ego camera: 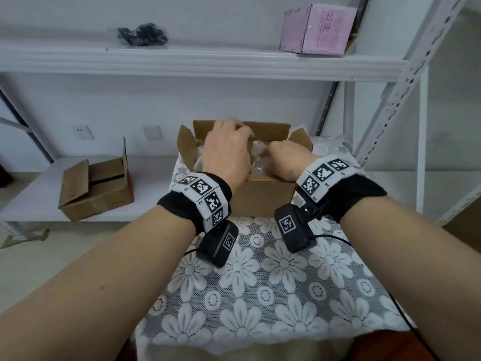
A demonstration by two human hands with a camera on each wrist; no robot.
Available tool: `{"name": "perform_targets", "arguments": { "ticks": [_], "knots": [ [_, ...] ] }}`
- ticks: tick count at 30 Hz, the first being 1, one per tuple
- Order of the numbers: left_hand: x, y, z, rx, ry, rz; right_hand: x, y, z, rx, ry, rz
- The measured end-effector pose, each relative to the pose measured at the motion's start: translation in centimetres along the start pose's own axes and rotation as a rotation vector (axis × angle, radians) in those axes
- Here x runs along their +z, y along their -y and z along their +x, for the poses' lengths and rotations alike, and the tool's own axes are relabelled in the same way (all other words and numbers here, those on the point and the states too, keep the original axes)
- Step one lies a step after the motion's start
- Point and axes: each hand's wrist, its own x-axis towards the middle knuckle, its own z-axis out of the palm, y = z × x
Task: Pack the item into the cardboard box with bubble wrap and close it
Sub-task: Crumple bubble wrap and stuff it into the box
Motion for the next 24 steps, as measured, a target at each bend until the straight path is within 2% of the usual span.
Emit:
{"name": "perform_targets", "arguments": {
  "ticks": [1,2,4,5,10,14,16,19,22,24],
  "knots": [
    [-0.4,0.1,-0.1,-0.031,-0.025,0.074,0.1,0.1,0.0,0.006,0.005,-0.001],
    [-0.6,0.4,-0.2,-0.111,0.018,0.138,0.2,0.1,0.0,0.010,0.012,0.001],
    [-0.8,1.0,-0.6,-0.282,0.191,0.210,0.3,0.3,-0.1,0.021,0.038,0.014],
    [-0.7,1.2,-0.8,-0.314,0.274,0.222,0.3,0.4,-0.3,0.021,0.049,0.022],
    [0.2,1.7,-0.7,-0.232,0.562,0.254,-0.5,1.0,-0.8,0.058,0.131,0.096],
    [-0.4,2.1,0.5,-0.327,0.727,0.174,-0.9,1.2,-0.7,0.070,0.209,0.076],
    [-0.7,2.8,1.1,-0.404,0.733,0.079,-0.9,1.1,-0.5,0.071,0.214,0.071],
    [-1.0,3.7,1.0,-0.474,0.568,-0.013,0.0,0.8,0.2,0.080,0.130,0.132],
    [-0.9,4.0,0.4,-0.348,0.383,0.086,1.0,0.2,0.2,0.076,-0.091,0.148],
    [-0.7,4.0,0.2,-0.348,0.362,0.080,1.0,0.1,-0.3,0.063,-0.254,0.043]
  ]
}}
